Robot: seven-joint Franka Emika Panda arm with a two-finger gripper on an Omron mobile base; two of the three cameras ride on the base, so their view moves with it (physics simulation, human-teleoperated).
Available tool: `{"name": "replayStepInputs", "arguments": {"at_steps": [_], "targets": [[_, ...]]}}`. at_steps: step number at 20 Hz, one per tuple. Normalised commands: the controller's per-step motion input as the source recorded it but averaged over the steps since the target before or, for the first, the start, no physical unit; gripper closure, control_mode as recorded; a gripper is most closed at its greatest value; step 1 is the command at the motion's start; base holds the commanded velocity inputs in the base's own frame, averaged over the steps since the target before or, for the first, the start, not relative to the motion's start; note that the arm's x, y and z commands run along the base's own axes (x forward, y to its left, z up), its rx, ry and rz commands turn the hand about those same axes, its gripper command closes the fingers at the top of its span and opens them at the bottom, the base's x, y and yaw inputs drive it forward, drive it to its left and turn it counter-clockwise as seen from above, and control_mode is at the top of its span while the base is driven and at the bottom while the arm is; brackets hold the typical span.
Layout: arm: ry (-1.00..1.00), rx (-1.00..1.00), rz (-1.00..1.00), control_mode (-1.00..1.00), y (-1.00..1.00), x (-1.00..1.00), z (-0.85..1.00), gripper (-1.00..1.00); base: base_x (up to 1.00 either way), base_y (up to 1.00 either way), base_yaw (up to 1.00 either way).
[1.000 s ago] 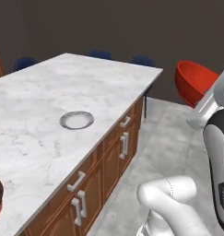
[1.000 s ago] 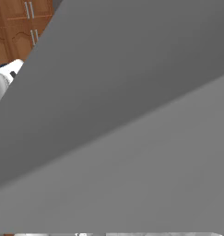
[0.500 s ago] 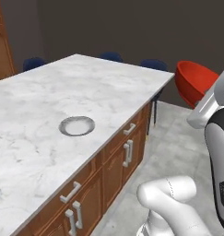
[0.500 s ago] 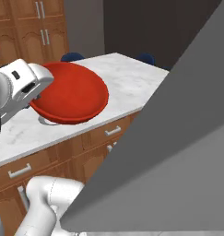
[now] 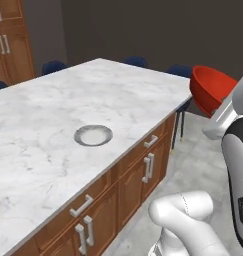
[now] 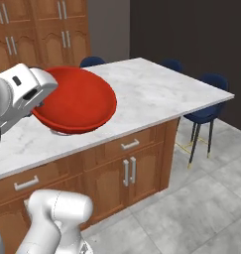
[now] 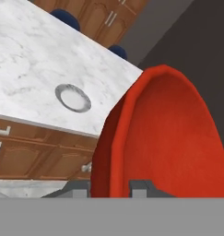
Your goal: Move the bowls from the cabinet to the plates on the dining table.
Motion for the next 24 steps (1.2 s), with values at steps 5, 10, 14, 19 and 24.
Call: {"name": "replayStepInputs", "arguments": {"at_steps": [5, 10, 14, 19, 24], "targets": [[0.00, 0.00, 0.00, 1.00, 0.00, 0.00, 0.00, 1.00, 0.37, -0.02, 0.22], [0.00, 0.00, 0.00, 1.00, 0.00, 0.00, 0.00, 1.00, 0.40, -0.05, 0.22], [0.00, 0.00, 0.00, 1.00, 0.00, 0.00, 0.00, 1.00, 0.47, -0.06, 0.22], [0.00, 0.00, 0.00, 1.00, 0.00, 0.00, 0.00, 1.00, 0.50, -0.08, 0.21], [0.00, 0.00, 0.00, 1.00, 0.00, 0.00, 0.00, 1.00, 0.42, -0.15, 0.20]]}}
